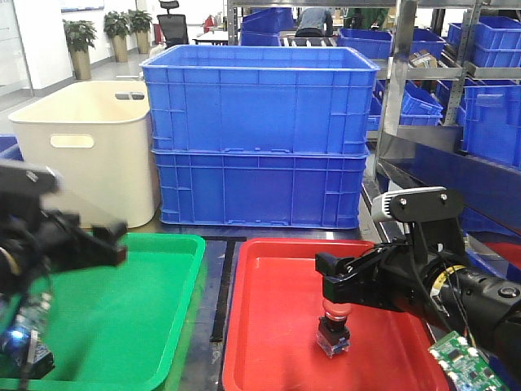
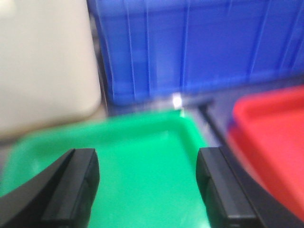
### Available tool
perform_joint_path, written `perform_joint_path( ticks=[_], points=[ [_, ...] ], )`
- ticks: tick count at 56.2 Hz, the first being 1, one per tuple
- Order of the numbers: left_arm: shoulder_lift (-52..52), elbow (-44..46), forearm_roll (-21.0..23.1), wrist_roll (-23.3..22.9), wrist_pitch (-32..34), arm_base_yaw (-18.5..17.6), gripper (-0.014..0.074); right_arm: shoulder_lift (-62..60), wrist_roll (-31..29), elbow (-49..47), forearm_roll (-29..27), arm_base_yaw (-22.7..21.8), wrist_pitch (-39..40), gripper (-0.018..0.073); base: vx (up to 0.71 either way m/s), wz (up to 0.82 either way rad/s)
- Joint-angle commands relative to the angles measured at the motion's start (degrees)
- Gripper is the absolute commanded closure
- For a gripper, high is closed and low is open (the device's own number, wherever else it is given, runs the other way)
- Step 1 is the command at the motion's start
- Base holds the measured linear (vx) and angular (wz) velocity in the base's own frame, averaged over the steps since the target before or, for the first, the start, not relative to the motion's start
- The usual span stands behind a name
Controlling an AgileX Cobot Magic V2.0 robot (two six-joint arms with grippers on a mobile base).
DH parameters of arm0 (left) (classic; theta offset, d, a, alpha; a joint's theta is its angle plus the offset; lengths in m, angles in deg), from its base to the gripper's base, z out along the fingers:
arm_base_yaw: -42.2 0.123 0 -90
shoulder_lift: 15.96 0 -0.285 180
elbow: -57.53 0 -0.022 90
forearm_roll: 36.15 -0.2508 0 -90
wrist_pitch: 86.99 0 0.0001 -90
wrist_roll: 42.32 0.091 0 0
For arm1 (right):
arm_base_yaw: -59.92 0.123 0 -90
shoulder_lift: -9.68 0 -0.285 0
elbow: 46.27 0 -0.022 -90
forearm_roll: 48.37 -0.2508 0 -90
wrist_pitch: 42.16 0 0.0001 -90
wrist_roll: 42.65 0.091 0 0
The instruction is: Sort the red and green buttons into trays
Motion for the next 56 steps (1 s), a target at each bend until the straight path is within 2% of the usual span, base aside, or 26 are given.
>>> perform_joint_path(
  ticks=[1, 8, 12, 17, 27, 34, 42, 56],
  points=[
    [-7.1, 1.7, 0.4, -0.3, 1.6, 0.0, 0.0031, -3.0, -0.4, -1.9, 0.0, -0.1, 4.3, -0.0033, 0.00, 0.00],
    [-13.9, 1.6, 0.9, -0.7, -4.9, 0.0, 0.0031, -7.2, -0.4, -1.9, 0.0, -0.1, 2.8, -0.0032, 0.00, 0.00],
    [-19.5, 1.0, 0.9, -0.7, -9.1, -0.1, 0.0031, -10.6, -0.4, -1.7, 0.0, -0.1, -1.3, -0.0032, 0.00, 0.00],
    [-25.0, -2.6, 0.9, -0.7, -9.1, -0.1, 0.0031, -13.9, -0.4, 0.4, 0.3, -0.1, -4.3, -0.0032, 0.00, 0.00],
    [-36.5, -13.2, 1.3, -0.7, -9.1, -0.1, 0.0031, -19.8, -0.4, 8.8, 0.3, -0.1, 1.1, -0.0032, 0.00, 0.00],
    [-42.6, -17.4, 1.4, -0.7, -10.6, -0.1, 0.0031, -21.4, -0.4, 13.0, 0.3, -0.1, 1.7, -0.0032, 0.00, 0.00],
    [-46.0, -19.2, 1.3, -0.6, -11.8, -0.1, 0.0031, -21.4, -0.4, 15.2, 0.3, -0.1, 0.4, -0.0032, 0.00, 0.00],
    [-46.0, -19.5, 1.3, -0.6, -12.0, -0.1, 0.0031, -21.3, -0.4, 15.6, 0.3, -0.1, -3.5, -0.0032, 0.00, 0.00]
  ],
)
